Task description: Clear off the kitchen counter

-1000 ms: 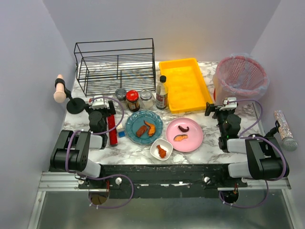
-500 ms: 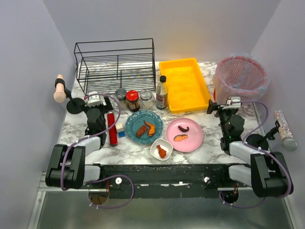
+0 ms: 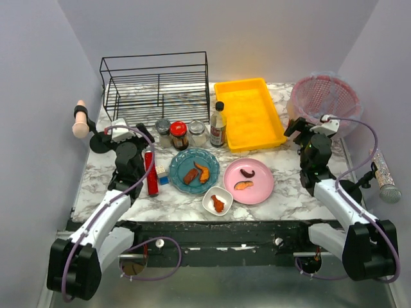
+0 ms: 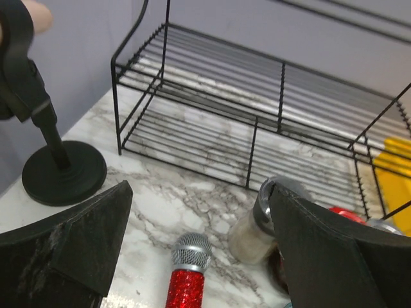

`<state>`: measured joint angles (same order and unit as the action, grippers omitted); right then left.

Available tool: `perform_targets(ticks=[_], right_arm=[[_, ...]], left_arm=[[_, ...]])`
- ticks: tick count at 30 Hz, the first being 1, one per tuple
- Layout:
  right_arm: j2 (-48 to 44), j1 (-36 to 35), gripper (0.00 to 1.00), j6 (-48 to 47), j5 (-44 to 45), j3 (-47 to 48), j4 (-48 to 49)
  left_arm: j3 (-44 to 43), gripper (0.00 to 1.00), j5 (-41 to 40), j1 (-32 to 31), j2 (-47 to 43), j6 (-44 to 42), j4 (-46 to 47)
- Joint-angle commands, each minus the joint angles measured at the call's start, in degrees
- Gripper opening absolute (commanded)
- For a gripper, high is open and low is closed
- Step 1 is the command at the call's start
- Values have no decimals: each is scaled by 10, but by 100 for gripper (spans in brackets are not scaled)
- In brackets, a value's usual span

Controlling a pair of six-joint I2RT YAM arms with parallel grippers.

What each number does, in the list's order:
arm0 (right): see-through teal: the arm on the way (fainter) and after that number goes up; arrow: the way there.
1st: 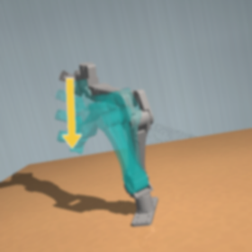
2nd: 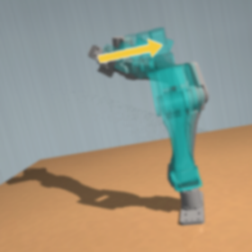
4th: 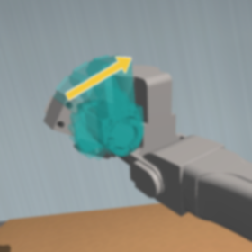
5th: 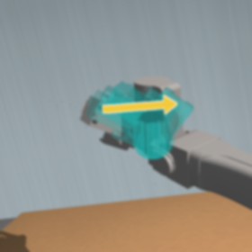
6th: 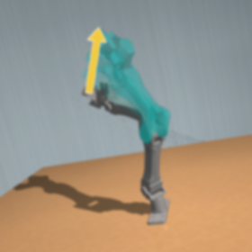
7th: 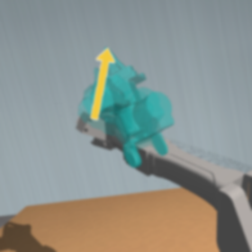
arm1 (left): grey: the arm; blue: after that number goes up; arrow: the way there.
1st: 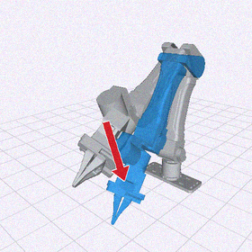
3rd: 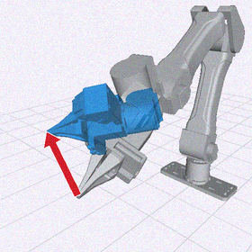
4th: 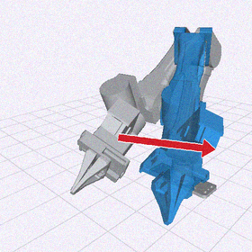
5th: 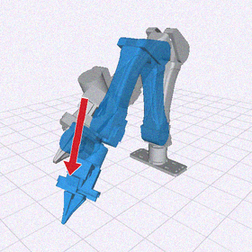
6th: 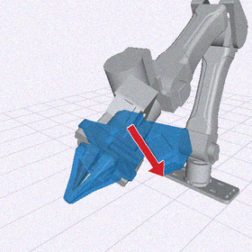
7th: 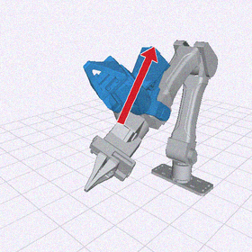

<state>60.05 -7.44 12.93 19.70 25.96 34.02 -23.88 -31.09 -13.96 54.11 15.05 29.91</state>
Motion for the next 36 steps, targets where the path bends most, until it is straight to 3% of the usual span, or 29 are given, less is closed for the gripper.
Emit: perform_targets(ticks=[1, 9, 12, 15, 21, 25, 30, 36], right_arm=[[30, -1, 100, 112, 9, 70, -174], [42, -1, 100, 131, -160, 163, -257], [38, -1, 100, 120, -210, 191, -291], [31, -1, 100, 105, -237, 208, -323], [-2, -1, 100, 122, -185, 188, -371], [-20, -1, 100, 128, -211, 164, -380], [-51, -1, 100, 205, -218, 132, -373], [-53, -1, 100, 183, -265, 157, -376]], left_arm=[[-71, 99, -31, -7, -51, 23, -150], [-172, 99, -68, -7, -90, 14, -298], [-215, 99, -126, -7, -93, 96, -381], [-248, 99, -108, -5, -85, 90, -419], [-266, 99, -84, -5, -71, 75, -444], [-255, 99, -54, -5, -75, 69, -423], [-251, 99, -45, -4, -78, 74, -412], [-243, 99, -33, -4, -87, 78, -416]])
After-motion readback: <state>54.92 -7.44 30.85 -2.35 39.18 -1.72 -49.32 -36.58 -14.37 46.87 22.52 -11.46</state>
